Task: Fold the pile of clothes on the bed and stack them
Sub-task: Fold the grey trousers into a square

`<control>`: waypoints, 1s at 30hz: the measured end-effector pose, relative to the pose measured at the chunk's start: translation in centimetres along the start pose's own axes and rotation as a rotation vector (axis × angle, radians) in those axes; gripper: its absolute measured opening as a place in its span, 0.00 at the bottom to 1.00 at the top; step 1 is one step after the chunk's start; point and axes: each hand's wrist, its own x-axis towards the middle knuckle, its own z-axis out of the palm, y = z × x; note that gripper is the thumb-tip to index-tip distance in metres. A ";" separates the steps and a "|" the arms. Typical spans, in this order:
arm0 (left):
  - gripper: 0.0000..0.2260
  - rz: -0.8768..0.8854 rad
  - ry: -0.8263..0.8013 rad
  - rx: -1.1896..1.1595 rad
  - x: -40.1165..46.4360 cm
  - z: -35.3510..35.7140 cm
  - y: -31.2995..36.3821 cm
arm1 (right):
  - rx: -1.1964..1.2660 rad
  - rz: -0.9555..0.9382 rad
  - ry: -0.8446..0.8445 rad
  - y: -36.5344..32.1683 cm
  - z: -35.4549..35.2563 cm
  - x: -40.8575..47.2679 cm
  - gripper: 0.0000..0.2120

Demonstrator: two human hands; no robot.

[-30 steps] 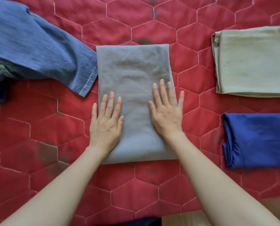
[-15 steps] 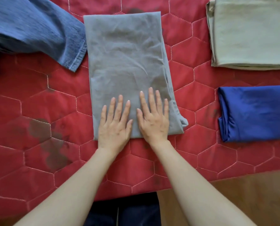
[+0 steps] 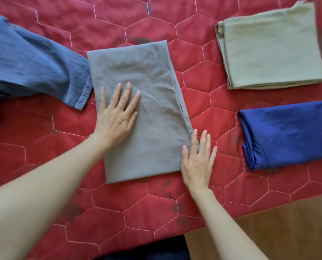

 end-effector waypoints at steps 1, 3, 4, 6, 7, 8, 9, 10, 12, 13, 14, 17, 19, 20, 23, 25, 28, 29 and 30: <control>0.25 0.026 -0.001 0.013 2.4 -0.4 -0.9 | 0.009 0.016 0.001 -0.3 0.0 -0.1 0.28; 0.25 0.095 -0.008 0.043 7.0 -1.1 -2.5 | 0.024 0.056 0.023 -1.0 0.2 -0.2 0.28; 0.25 0.132 -0.017 0.054 9.0 -1.4 -3.2 | 0.020 0.089 0.038 -1.3 0.3 -0.4 0.27; 0.27 0.194 -0.061 0.075 12.2 -2.0 -4.5 | -0.003 0.182 0.073 -1.8 0.6 -1.0 0.29; 0.28 0.215 -0.098 0.078 13.4 -2.2 -5.0 | -0.006 0.245 0.094 -2.0 0.8 -1.3 0.30; 0.29 0.234 -0.131 0.071 14.3 -2.4 -5.5 | 0.008 0.314 0.115 -2.2 0.9 -1.6 0.31; 0.30 0.251 -0.150 0.057 15.0 -2.6 -5.8 | 0.037 0.382 0.130 -2.6 1.1 -1.8 0.33; 0.31 0.267 -0.153 0.045 15.4 -2.9 -6.0 | 0.074 0.436 0.135 -3.1 1.2 -2.2 0.34; 0.31 0.291 -0.139 0.018 15.5 -3.3 -6.2 | 0.143 0.485 0.131 -4.2 1.3 -2.9 0.36; 0.30 0.288 -0.135 -0.007 15.4 -3.4 -6.2 | 0.171 0.500 0.127 -4.8 1.3 -3.3 0.37; 0.29 0.270 -0.135 -0.039 15.2 -3.4 -6.4 | 0.199 0.530 0.122 -5.3 1.3 -3.7 0.37; 0.27 0.205 -0.163 -0.098 15.3 -3.3 -7.1 | 0.305 0.700 0.147 -6.6 0.9 -4.5 0.37; 0.27 0.200 -0.194 -0.099 15.6 -3.4 -7.3 | 0.352 0.726 0.174 -7.9 0.6 -5.3 0.35; 0.27 0.197 -0.207 -0.100 15.6 -3.4 -7.3 | 0.381 0.708 0.173 -8.6 0.5 -5.7 0.34; 0.27 0.166 -0.213 -0.101 15.3 -3.4 -7.1 | 0.507 0.686 0.129 -10.2 0.5 -6.5 0.35; 0.27 0.138 -0.206 -0.102 14.8 -3.5 -7.0 | 0.548 0.710 0.119 -10.9 0.7 -6.3 0.35; 0.27 0.092 -0.210 -0.110 13.7 -3.6 -6.8 | 0.562 0.725 0.150 -11.4 0.8 -5.5 0.35; 0.27 0.072 -0.215 -0.114 13.3 -3.7 -6.9 | 0.563 0.714 0.163 -11.2 0.8 -5.3 0.34; 0.27 0.050 -0.224 -0.119 12.8 -3.7 -7.0 | 0.571 0.698 0.180 -11.0 0.8 -5.1 0.33</control>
